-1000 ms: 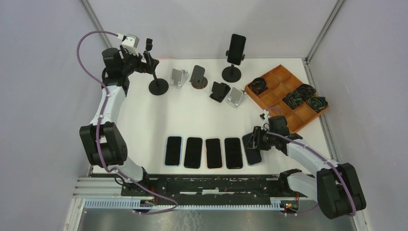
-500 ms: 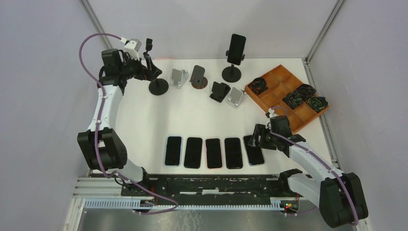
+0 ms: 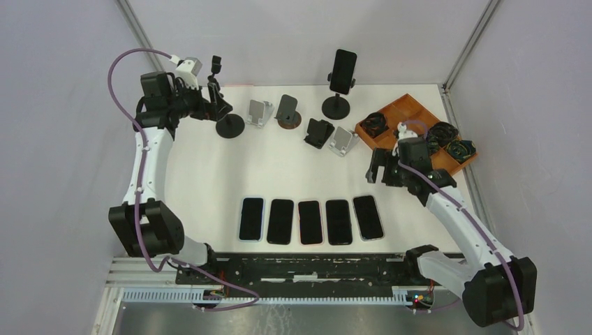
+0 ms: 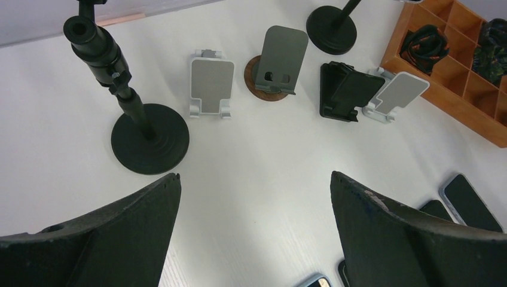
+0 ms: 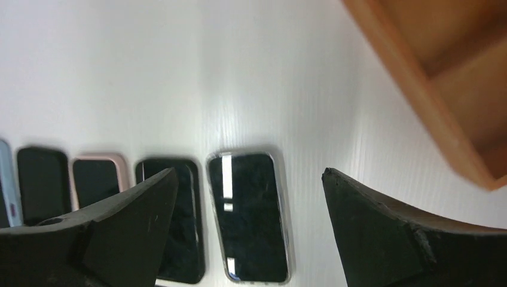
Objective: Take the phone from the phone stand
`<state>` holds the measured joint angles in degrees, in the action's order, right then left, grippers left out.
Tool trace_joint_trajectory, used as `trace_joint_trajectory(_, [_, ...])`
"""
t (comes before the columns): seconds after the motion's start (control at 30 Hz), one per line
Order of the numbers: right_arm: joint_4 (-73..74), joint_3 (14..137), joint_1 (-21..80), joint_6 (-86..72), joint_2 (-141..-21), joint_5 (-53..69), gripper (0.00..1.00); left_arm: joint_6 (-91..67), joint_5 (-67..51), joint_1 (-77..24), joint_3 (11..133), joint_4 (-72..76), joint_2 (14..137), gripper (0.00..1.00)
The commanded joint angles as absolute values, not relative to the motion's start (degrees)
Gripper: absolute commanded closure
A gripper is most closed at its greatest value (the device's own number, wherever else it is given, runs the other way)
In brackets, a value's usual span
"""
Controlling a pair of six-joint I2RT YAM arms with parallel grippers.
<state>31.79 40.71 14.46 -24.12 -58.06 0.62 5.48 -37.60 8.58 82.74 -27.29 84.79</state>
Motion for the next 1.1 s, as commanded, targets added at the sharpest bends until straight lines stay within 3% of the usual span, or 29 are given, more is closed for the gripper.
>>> trace_joint_trajectory(0.0, [30.68,53.79,14.12,-19.35,-62.45,-1.70,0.02,7.17,-38.48,8.91,86.58,-30.47,83.79,0.00])
trace_joint_trajectory(0.4, [16.83,94.40,9.00,-12.89,-97.86,13.07,0.02,8.88,-38.83,9.11,92.87,-39.41,84.64,0.00])
trace_joint_trajectory(0.7, [-4.38,99.17,8.32,-11.21,-109.56,28.07,0.02,11.61,-39.09,9.18,91.18,-40.53,81.38,0.00])
trace_joint_trajectory(1.07, [-8.29,109.04,8.01,-10.93,-121.58,33.60,0.04,17.22,-45.98,9.10,90.39,-46.68,82.11,0.00])
